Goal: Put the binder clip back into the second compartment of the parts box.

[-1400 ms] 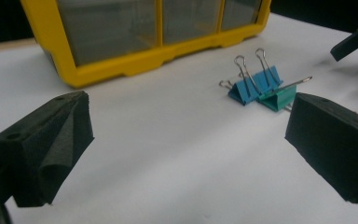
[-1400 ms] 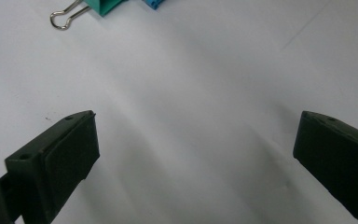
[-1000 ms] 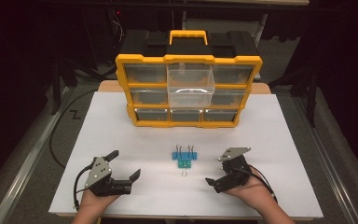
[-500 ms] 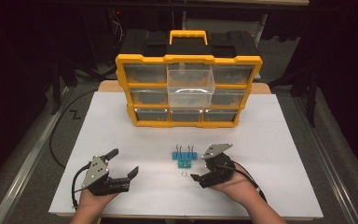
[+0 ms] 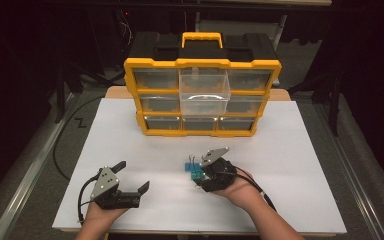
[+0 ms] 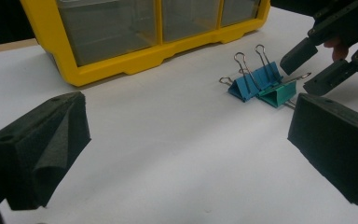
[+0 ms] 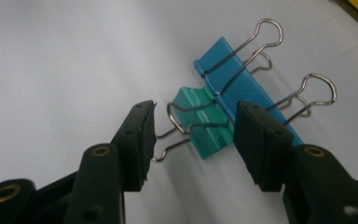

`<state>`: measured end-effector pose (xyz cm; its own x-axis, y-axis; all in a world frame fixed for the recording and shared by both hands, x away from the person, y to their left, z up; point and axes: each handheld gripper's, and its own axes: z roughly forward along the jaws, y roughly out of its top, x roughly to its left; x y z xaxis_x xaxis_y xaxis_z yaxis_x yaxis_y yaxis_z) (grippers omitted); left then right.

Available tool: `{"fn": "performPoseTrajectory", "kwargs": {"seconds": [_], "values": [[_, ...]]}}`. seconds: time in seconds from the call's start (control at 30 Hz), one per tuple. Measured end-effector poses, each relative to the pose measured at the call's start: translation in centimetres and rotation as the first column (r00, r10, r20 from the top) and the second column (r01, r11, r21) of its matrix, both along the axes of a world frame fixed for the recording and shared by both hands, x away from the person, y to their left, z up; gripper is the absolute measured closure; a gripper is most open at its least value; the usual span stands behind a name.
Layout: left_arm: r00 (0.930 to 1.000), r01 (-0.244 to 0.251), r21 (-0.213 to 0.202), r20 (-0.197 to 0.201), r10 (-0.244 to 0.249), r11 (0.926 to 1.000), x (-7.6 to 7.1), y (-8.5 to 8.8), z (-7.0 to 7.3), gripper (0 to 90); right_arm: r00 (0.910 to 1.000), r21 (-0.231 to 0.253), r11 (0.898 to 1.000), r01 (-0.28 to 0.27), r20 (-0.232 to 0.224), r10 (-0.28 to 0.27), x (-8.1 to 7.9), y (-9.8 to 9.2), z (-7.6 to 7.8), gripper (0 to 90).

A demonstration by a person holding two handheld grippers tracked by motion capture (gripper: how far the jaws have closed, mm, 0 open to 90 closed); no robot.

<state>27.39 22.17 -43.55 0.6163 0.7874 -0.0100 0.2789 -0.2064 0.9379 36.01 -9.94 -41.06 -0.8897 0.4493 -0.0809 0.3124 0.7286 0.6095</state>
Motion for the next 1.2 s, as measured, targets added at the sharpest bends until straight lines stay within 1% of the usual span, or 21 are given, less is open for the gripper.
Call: {"fn": "performPoseTrajectory", "kwargs": {"seconds": [0.03, 0.07, 0.17, 0.2, 0.27, 0.3, 0.33, 0.4, 0.43, 0.53, 0.6, 0.7, 0.77, 0.83, 0.97, 1.0, 1.07, 1.1, 1.13, 1.17, 1.2], "values": [[1.0000, 0.003, -0.001, -0.002, -0.003, 1.0000, 0.0, 0.0, 0.0, 0.2, 0.9999, -0.006, 1.000, -0.009, 0.012, 0.009, 0.1, 0.2, 0.0, 51.6], [1.0000, 0.003, -0.001, -0.002, -0.003, 1.0000, 0.0, 0.0, 0.0, 0.2, 0.9999, -0.006, 1.000, -0.009, 0.012, 0.009, 0.1, 0.2, 0.0, 51.6], [0.9998, 0.013, -0.003, -0.014, -0.014, 0.9999, 0.1, -0.1, -0.1, 0.2, 0.9999, -0.031, 0.999, -0.013, 0.003, 0.013, 0.0, 0.6, -0.1, 54.2], [0.9998, 0.012, -0.003, -0.014, -0.012, 0.9999, 0.1, -0.1, -0.1, 0.2, 0.9996, -0.042, 0.999, -0.026, 0.008, 0.027, 0.1, 0.8, -0.3, 55.9], [0.9998, 0.009, -0.003, -0.017, -0.009, 1.0000, 0.1, -0.2, -0.1, 0.2, 0.9996, -0.047, 0.999, -0.026, 0.008, 0.027, 0.0, 0.9, -0.4, 56.2], [0.9999, 0.002, -0.007, -0.015, -0.002, 1.0000, 0.1, -0.2, -0.1, 0.2, 0.9993, -0.067, 0.997, -0.031, 0.021, 0.032, -0.1, 1.1, -0.5, 56.9], [0.9999, 0.002, -0.009, -0.014, -0.002, 1.0000, 0.1, -0.2, -0.1, 0.2, 0.9985, -0.070, 0.997, -0.040, 0.036, 0.043, -0.1, 1.1, -0.5, 57.6], [0.9999, 0.008, -0.011, -0.014, -0.009, 0.9999, 0.1, -0.1, -0.1, 0.2, 0.9983, -0.079, 0.996, -0.038, 0.041, 0.042, -0.2, 1.2, -0.5, 58.4], [0.9999, 0.007, -0.012, -0.014, -0.007, 0.9999, 0.1, -0.1, -0.1, 0.2, 0.9983, -0.074, 0.997, -0.035, 0.044, 0.038, -0.2, 1.2, -0.4, 61.4], [0.9999, 0.001, -0.030, -0.013, -0.001, 0.9996, 0.1, 0.1, -0.1, 0.1, 0.9985, -0.072, 0.997, -0.035, 0.040, 0.038, 0.0, 1.1, -0.3, 64.2], [0.9999, -0.002, -0.027, -0.013, 0.002, 0.9996, 0.1, 0.2, -0.1, 0.2, 0.9982, -0.066, 0.997, -0.044, 0.039, 0.047, 0.1, 1.1, -0.2, 65.4], [0.9998, -0.002, -0.028, -0.018, 0.001, 0.9996, 0.2, 0.1, -0.2, 0.2, 0.9978, -0.079, 0.996, -0.050, 0.039, 0.053, 0.2, 1.1, -0.1, 67.7], [0.9997, 0.006, -0.025, -0.022, -0.007, 0.9997, 0.2, 0.1, -0.2, 0.2, 0.9967, -0.090, 0.994, -0.060, 0.049, 0.065, 0.2, 1.1, 0.1, 70.2], [0.9998, 0.010, -0.011, -0.017, -0.011, 0.9999, 0.2, -0.1, -0.3, 0.2, 0.9963, -0.091, 0.993, -0.071, 0.042, 0.075, 0.3, 1.0, 0.5, 73.6], [0.9998, 0.012, -0.007, -0.016, -0.012, 0.9999, 0.2, -0.2, -0.3, 0.2, 0.9962, -0.090, 0.993, -0.073, 0.041, 0.077, 0.4, 1.0, 0.8, 77.3], [0.9998, 0.010, -0.007, -0.015, -0.011, 0.9999, 0.2, -0.1, -0.3, 0.2, 0.9956, -0.088, 0.993, -0.080, 0.042, 0.084, 0.4, 0.9, 1.0, 80.7], [0.9998, 0.009, -0.009, -0.015, -0.009, 0.9999, 0.2, -0.1, -0.3, 0.2, 0.9959, -0.083, 0.993, -0.079, 0.037, 0.082, 0.4, 0.9, 1.1, 82.1], [0.9999, 0.007, -0.011, -0.016, -0.007, 0.9999, 0.2, -0.1, -0.3, 0.2, 0.9947, -0.078, 0.993, -0.087, 0.047, 0.091, 0.5, 0.9, 1.1, 84.6], [0.9997, 0.008, -0.013, -0.024, -0.008, 0.9999, 0.2, -0.1, -0.4, 0.2, 0.9954, -0.073, 0.994, -0.085, 0.038, 0.088, 0.4, 0.9, 1.3, 89.3], [0.9994, 0.012, -0.017, -0.032, -0.012, 0.9998, 0.3, -0.1, -0.4, 0.2, 0.9953, -0.066, 0.994, -0.091, 0.025, 0.093, 0.5, 0.8, 1.4, 89.3], [0.9994, 0.012, -0.017, -0.032, -0.012, 0.9998, 0.3, -0.1, -0.4, 0.2, 0.9953, -0.066, 0.994, -0.091, 0.025, 0.093, 0.5, 0.8, 1.4, 89.3]]}}
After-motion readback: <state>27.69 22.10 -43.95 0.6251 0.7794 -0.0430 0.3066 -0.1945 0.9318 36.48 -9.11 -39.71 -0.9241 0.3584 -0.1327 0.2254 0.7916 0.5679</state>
